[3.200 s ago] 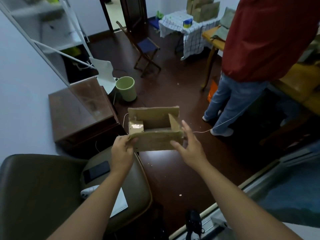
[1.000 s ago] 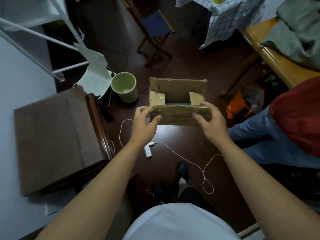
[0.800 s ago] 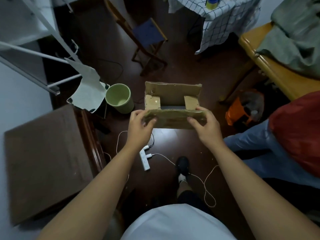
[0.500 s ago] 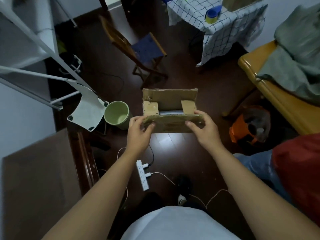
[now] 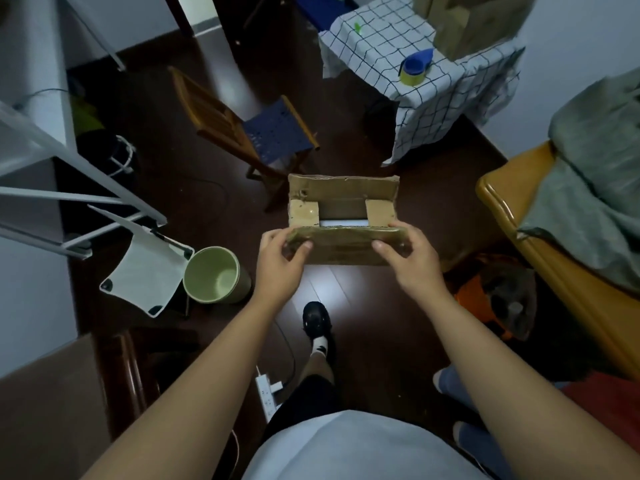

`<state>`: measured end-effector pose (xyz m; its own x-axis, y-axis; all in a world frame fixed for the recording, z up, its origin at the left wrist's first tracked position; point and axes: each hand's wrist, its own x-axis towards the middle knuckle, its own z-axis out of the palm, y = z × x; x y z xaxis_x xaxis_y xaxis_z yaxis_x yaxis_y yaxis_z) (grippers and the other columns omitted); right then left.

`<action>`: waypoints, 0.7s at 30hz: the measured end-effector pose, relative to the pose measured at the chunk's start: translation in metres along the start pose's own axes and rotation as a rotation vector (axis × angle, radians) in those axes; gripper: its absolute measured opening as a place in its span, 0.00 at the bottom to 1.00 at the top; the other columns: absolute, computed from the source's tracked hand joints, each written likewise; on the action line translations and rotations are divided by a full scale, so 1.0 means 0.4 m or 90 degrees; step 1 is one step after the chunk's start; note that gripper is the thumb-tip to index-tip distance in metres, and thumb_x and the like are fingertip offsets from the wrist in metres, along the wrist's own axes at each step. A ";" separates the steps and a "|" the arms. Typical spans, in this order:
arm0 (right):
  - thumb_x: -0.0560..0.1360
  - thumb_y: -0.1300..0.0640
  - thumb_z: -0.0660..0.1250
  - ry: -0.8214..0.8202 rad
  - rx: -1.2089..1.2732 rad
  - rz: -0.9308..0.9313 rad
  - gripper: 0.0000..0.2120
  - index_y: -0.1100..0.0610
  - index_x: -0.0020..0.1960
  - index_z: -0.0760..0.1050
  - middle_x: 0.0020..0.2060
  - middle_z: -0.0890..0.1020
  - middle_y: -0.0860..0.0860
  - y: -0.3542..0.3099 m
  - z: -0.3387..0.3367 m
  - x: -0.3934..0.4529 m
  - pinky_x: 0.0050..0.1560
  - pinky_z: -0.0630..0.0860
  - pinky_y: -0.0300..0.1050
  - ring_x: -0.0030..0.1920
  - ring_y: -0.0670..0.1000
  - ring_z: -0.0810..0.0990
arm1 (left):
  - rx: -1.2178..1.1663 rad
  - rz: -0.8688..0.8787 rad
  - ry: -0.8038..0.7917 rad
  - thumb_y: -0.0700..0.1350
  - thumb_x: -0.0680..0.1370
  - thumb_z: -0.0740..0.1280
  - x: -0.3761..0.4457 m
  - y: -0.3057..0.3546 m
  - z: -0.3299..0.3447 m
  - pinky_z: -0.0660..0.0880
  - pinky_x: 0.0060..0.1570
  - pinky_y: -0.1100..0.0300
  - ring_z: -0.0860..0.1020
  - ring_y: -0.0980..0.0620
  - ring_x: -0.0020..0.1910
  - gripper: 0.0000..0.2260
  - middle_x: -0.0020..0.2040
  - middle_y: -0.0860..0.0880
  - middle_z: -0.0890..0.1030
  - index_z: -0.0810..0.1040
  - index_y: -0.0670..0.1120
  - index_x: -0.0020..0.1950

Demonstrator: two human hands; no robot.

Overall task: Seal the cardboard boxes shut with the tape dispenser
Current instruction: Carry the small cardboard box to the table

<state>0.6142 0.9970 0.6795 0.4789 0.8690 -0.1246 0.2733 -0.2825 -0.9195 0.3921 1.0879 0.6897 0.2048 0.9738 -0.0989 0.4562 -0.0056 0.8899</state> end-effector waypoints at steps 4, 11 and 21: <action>0.74 0.47 0.74 0.004 -0.015 0.040 0.20 0.40 0.63 0.73 0.62 0.77 0.44 -0.025 0.068 0.200 0.50 0.67 0.21 0.61 0.44 0.76 | 0.002 -0.014 -0.010 0.44 0.77 0.71 0.212 -0.013 -0.001 0.66 0.48 0.81 0.72 0.74 0.49 0.13 0.55 0.53 0.71 0.79 0.46 0.61; 0.74 0.49 0.75 0.007 -0.015 0.053 0.21 0.46 0.65 0.76 0.61 0.79 0.46 -0.121 0.164 0.534 0.50 0.66 0.19 0.57 0.40 0.77 | 0.025 -0.002 -0.014 0.42 0.77 0.71 0.568 0.029 -0.046 0.65 0.48 0.81 0.72 0.74 0.48 0.13 0.56 0.48 0.72 0.80 0.42 0.60; 0.74 0.48 0.74 0.064 0.002 0.029 0.18 0.43 0.62 0.76 0.58 0.80 0.43 -0.216 0.051 0.915 0.56 0.72 0.33 0.56 0.39 0.77 | 0.020 0.049 -0.057 0.47 0.77 0.70 0.963 0.198 0.075 0.66 0.48 0.80 0.73 0.70 0.50 0.13 0.53 0.55 0.71 0.79 0.46 0.61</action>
<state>0.7489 1.3479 0.7055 0.5726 0.8097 -0.1287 0.2470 -0.3201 -0.9146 0.5331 1.4556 0.7085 0.3163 0.9460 -0.0711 0.4633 -0.0886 0.8818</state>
